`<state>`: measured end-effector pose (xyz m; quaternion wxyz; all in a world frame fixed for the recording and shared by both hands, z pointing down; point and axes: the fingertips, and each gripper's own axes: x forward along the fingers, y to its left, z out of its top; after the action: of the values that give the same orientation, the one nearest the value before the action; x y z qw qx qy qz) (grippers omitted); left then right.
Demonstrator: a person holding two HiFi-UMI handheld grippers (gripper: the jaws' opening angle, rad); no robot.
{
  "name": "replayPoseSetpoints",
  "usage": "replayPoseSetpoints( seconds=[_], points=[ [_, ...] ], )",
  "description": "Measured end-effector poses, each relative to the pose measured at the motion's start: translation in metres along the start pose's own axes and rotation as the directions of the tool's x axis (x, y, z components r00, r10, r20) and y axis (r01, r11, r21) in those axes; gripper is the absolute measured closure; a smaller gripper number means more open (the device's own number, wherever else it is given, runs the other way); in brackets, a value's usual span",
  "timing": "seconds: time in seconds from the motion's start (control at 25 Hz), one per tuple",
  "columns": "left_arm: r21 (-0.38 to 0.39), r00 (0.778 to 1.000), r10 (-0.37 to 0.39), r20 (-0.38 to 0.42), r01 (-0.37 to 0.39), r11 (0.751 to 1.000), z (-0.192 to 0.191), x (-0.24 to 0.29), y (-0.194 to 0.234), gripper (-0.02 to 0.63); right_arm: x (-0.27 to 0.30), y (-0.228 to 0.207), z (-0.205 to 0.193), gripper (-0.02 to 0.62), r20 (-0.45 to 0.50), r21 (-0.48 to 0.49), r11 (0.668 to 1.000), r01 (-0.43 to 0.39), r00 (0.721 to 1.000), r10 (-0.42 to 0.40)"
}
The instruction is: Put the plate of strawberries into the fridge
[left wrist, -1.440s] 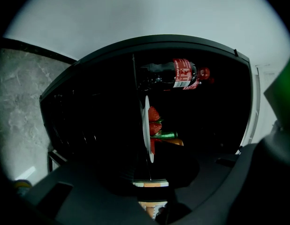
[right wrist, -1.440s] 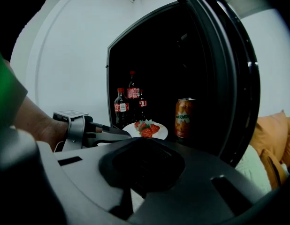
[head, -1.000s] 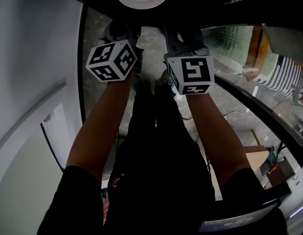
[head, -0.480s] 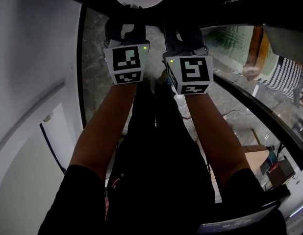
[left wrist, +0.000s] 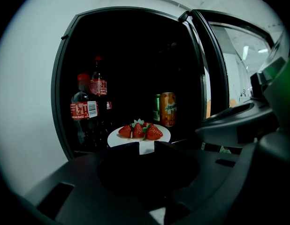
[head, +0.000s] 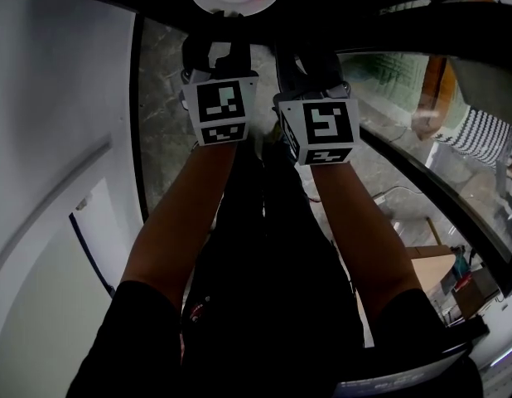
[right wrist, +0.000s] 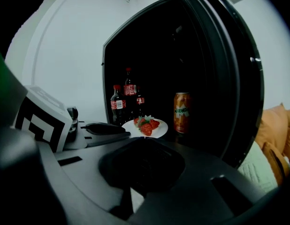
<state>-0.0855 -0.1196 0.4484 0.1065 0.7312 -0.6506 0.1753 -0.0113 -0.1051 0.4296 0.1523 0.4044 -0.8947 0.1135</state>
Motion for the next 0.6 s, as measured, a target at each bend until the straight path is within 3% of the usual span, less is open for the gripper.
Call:
replayPoseSetpoints(
  seconds=[0.6],
  points=[
    [-0.002,1.0,-0.004,0.009,0.004,1.0,0.012,0.037,0.013,0.515,0.011,-0.01,-0.001,0.591,-0.004,-0.002,1.0,0.008,1.0,-0.008]
  ],
)
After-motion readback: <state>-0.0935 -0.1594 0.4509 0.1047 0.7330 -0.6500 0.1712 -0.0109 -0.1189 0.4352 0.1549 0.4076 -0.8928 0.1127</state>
